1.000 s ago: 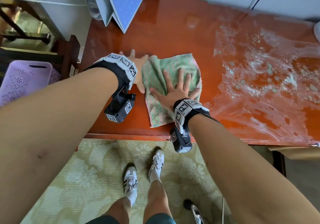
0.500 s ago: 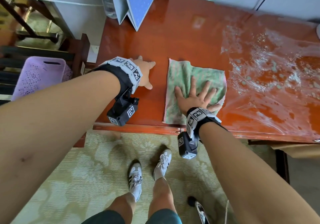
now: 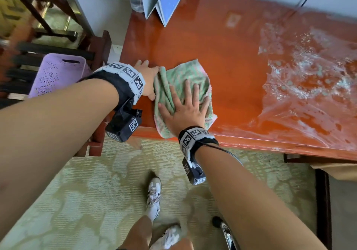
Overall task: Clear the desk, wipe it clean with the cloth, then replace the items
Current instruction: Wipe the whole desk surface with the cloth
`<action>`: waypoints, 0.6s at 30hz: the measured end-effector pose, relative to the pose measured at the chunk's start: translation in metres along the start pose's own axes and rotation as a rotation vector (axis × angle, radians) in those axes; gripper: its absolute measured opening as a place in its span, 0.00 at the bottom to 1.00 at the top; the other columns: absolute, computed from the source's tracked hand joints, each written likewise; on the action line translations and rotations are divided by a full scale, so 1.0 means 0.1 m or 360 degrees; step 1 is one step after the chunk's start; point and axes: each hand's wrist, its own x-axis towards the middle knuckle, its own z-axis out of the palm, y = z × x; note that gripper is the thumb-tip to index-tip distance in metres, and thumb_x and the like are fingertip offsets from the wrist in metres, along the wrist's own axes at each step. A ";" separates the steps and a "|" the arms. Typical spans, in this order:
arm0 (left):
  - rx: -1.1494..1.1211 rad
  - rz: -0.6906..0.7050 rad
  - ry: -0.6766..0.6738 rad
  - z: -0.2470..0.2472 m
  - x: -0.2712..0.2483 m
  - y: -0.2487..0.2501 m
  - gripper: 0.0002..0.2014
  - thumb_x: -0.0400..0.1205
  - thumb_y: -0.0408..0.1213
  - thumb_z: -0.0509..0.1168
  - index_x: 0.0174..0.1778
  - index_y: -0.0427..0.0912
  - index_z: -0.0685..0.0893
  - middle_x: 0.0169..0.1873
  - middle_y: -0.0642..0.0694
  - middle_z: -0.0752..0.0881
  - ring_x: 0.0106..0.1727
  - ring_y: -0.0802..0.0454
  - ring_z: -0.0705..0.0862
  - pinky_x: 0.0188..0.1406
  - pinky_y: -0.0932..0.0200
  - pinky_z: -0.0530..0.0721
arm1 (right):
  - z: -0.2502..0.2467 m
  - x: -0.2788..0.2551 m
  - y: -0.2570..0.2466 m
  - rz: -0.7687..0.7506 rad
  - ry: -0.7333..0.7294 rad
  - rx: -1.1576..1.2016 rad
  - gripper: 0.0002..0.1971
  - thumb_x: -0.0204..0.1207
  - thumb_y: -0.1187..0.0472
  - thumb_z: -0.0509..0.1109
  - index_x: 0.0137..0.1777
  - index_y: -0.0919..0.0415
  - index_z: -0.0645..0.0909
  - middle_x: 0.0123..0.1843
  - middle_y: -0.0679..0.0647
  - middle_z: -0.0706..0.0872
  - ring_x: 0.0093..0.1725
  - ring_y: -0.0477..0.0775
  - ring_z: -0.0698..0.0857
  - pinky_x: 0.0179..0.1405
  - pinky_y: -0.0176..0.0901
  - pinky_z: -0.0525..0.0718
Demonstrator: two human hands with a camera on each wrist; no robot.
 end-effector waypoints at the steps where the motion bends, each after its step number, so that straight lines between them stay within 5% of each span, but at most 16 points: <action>1: 0.0016 -0.0014 -0.0012 0.01 -0.02 0.00 0.56 0.71 0.46 0.77 0.85 0.50 0.42 0.83 0.39 0.42 0.84 0.39 0.40 0.80 0.37 0.54 | 0.01 0.00 0.00 -0.0007 0.0027 -0.0004 0.36 0.76 0.26 0.36 0.82 0.33 0.35 0.86 0.49 0.29 0.83 0.57 0.29 0.77 0.72 0.31; 10: 0.0290 0.0024 0.0025 0.03 -0.01 0.49 0.52 0.70 0.41 0.78 0.83 0.41 0.51 0.81 0.38 0.50 0.82 0.37 0.48 0.78 0.38 0.61 | 0.05 -0.06 0.21 -0.0116 0.0098 -0.0007 0.34 0.79 0.30 0.40 0.84 0.36 0.41 0.87 0.48 0.34 0.85 0.53 0.32 0.80 0.65 0.32; 18: 0.0274 0.0211 -0.0044 -0.03 -0.12 0.92 0.54 0.72 0.43 0.77 0.85 0.49 0.45 0.83 0.36 0.45 0.83 0.36 0.43 0.80 0.38 0.54 | -0.02 -0.21 0.88 -0.0005 0.0108 0.0005 0.35 0.75 0.25 0.39 0.82 0.30 0.41 0.87 0.44 0.34 0.85 0.49 0.34 0.82 0.62 0.34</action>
